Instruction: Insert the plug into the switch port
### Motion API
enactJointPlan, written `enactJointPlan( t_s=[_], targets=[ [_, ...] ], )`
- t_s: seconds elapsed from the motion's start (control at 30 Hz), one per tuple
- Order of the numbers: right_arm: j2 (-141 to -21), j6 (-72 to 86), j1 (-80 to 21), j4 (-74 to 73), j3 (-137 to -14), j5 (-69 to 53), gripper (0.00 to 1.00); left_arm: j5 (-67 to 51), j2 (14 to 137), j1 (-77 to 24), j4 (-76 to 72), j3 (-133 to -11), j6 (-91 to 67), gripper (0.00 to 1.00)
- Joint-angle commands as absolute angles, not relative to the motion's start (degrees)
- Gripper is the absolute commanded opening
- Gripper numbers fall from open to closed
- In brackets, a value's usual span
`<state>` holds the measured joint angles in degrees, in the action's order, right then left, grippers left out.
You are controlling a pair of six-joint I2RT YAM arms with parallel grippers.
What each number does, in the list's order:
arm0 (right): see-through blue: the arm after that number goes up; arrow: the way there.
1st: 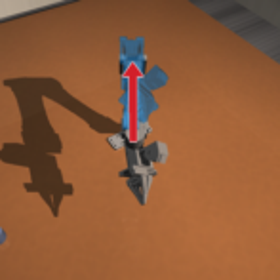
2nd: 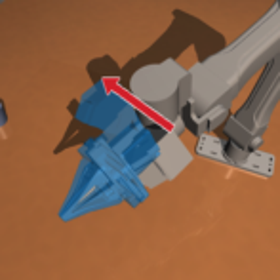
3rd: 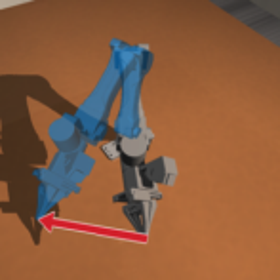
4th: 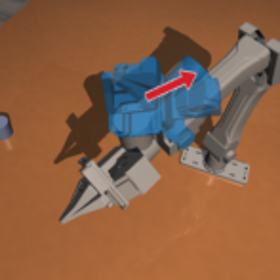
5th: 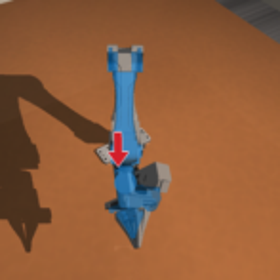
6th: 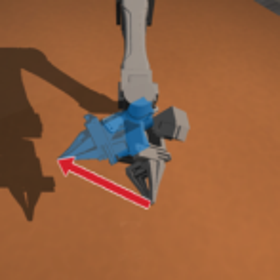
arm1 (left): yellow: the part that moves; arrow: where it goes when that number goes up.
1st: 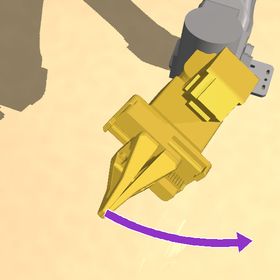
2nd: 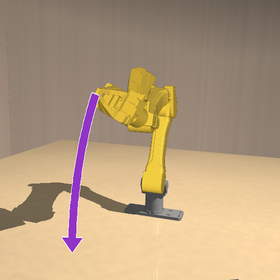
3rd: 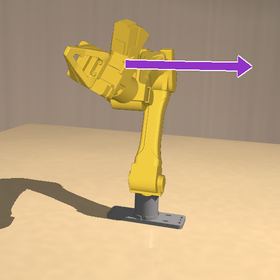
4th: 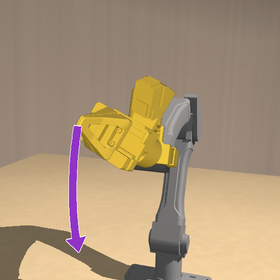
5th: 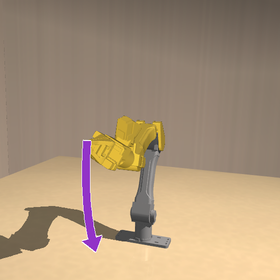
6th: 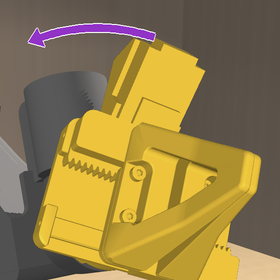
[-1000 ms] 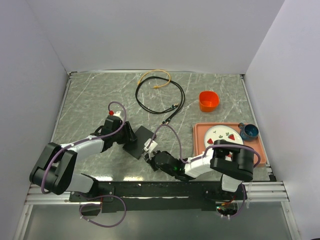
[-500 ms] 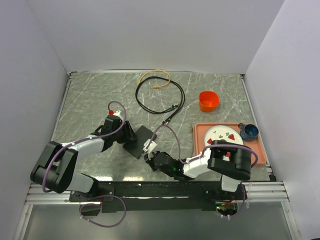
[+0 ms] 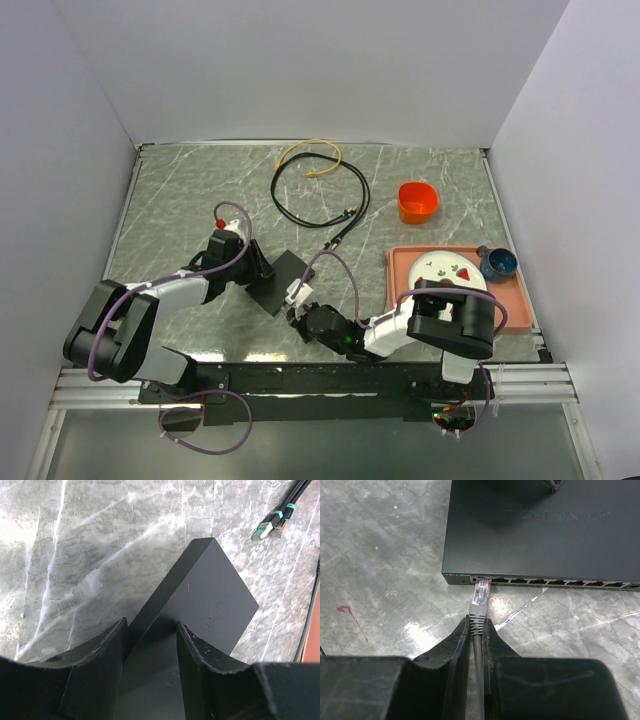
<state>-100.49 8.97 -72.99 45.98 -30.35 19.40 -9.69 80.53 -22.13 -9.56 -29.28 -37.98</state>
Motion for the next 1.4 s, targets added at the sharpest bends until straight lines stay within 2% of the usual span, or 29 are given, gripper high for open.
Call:
enactJointPlan(
  t_s=[0.0,0.4,0.83,1.13,1.37],
  targets=[
    [-99.1,9.2,-73.1,52.0,-31.5,21.6,0.00,-16.3,81.7,-23.2,-9.1,-28.2,-40.6,0.49],
    [-97.6,8.9,-74.7,52.3,-30.9,23.5,0.00,-16.4,82.5,-23.2,-10.4,-27.2,-41.6,0.49],
    [-102.2,11.5,-74.4,50.2,-34.3,33.4,0.00,-19.4,80.4,-23.4,-12.3,-23.6,-43.2,0.47],
    [-101.6,8.1,-74.4,54.9,-33.4,30.9,0.00,-20.7,80.9,-26.6,-15.2,-21.1,-44.6,0.45],
    [-100.7,8.6,-72.6,52.9,-35.7,29.7,0.00,-19.9,80.9,-29.1,-15.4,-21.3,-46.2,0.41]
  ],
)
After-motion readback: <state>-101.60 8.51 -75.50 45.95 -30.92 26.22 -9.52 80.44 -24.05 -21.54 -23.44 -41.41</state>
